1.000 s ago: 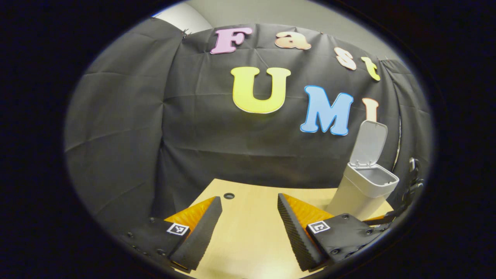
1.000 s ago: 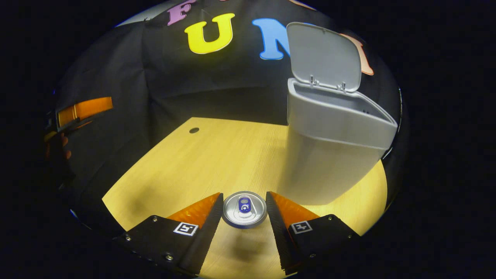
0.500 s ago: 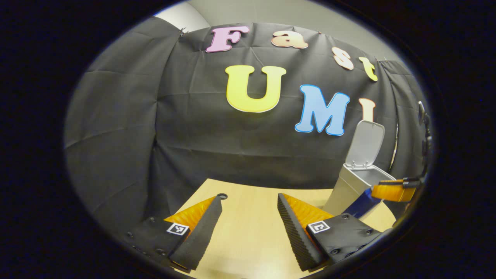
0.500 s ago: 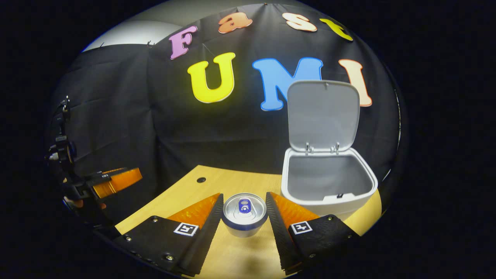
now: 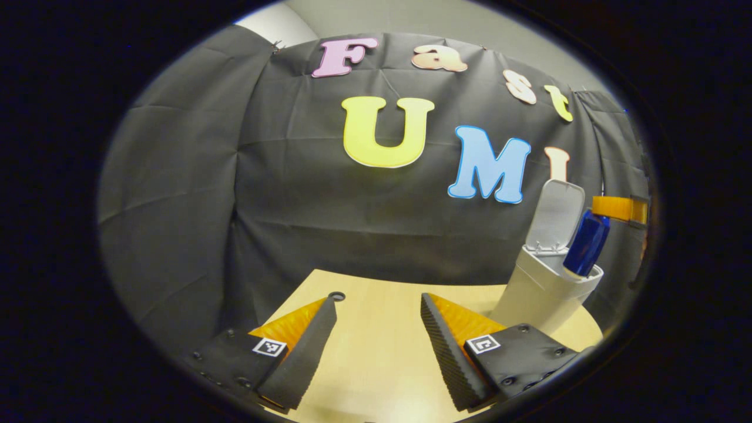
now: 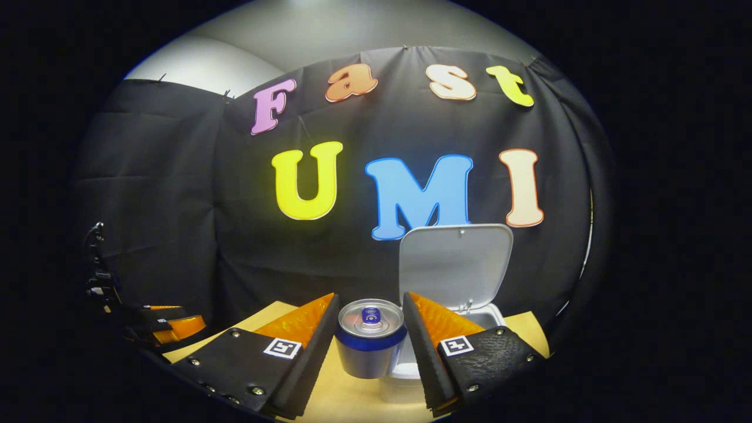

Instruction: Press the lid of the desktop garbage bin to open it, pick up the crumpled paper on the desktop and throw it into the bin, then pick up the pop can on the desktop and drop it into the bin, and finally close the garbage bin lid.

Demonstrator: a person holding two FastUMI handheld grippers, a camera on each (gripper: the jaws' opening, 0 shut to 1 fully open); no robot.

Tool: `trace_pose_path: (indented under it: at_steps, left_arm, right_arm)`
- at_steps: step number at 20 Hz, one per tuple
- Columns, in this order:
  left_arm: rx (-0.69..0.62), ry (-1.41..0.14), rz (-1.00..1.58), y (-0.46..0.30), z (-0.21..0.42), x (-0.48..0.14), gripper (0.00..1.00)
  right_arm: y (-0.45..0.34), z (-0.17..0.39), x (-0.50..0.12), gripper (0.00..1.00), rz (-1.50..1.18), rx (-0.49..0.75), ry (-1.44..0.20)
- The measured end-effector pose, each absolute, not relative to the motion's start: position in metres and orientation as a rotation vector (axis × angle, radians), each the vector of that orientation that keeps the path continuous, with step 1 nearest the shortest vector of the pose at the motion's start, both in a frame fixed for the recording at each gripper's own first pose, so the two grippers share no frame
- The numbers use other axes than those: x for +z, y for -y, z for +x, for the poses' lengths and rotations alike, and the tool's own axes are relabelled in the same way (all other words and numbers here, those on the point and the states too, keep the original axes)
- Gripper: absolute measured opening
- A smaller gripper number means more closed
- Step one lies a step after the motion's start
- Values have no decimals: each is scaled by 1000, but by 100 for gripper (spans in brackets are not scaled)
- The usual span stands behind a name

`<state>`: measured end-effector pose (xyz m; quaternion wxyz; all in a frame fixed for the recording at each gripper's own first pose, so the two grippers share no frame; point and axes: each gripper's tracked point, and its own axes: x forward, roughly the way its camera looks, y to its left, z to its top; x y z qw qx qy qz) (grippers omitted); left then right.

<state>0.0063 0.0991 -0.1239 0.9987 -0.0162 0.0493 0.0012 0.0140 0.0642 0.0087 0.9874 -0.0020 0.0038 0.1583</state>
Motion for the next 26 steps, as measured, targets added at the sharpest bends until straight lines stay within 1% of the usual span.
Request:
trace_pose_path:
  at_steps: [11,19,22,25,26]
  left_arm:
    - [-24,-118,-14,-85,13,-125,96]
    - [-15,-132,-1,-87,18,-128,95]
    - [-16,-133,-4,-86,20,-130,95]
    - [-16,-136,-9,-85,21,-130,95]
    - [-18,-135,-11,-84,21,-130,95]
  right_arm:
    - [-15,55,31,72,-22,196,50]
    - [10,87,11,72,-42,127,1]
    - [11,90,10,72,-41,124,2]
    - [14,91,9,100,-30,118,-2]
    - [15,91,9,99,-25,118,-2]
